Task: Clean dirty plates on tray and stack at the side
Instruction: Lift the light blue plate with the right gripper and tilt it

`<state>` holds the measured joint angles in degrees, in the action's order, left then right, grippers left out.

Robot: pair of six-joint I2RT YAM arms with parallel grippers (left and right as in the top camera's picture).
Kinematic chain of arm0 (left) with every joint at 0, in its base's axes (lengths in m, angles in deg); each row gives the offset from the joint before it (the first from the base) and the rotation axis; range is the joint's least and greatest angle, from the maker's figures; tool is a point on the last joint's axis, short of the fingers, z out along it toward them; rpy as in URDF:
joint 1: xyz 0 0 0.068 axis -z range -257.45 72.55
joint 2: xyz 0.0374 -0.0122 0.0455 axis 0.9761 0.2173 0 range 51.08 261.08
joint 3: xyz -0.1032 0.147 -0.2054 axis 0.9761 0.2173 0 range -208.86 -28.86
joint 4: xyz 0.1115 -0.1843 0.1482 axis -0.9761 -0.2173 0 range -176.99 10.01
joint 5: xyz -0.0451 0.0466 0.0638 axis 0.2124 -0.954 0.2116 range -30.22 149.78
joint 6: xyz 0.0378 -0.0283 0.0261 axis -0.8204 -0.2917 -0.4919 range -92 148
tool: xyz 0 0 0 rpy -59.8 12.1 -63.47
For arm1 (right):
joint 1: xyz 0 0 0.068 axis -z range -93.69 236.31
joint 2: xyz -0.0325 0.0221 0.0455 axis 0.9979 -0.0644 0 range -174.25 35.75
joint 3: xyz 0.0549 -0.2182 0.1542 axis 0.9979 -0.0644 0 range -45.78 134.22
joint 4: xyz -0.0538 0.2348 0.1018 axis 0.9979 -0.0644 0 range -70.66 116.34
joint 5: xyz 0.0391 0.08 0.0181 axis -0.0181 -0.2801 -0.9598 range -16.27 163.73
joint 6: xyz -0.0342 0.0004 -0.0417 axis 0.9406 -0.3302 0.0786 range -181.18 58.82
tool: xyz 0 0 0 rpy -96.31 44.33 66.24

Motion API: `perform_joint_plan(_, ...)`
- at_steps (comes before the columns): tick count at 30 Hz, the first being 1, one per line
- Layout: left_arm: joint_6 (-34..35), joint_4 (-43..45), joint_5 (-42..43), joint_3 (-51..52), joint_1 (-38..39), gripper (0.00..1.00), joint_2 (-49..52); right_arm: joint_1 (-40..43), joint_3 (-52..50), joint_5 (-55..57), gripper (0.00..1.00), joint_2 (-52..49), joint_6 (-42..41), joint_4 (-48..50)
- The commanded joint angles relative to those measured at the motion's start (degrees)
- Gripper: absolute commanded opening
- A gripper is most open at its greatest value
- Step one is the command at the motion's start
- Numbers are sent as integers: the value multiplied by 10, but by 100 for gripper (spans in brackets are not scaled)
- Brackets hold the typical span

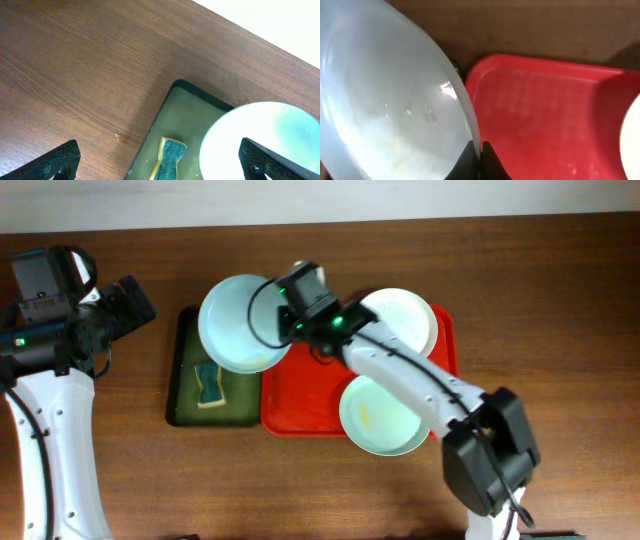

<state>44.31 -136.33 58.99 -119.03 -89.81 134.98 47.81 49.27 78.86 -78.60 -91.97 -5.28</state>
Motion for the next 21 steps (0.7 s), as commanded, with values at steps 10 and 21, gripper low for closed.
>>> perform_joint_plan(10,3,1,4,-1,-3,99,1,-145,12,508,4,0,333,216)
perform_joint_plan(21,3,1,4,-1,-3,99,1,-179,12,603,4,0,595,490)
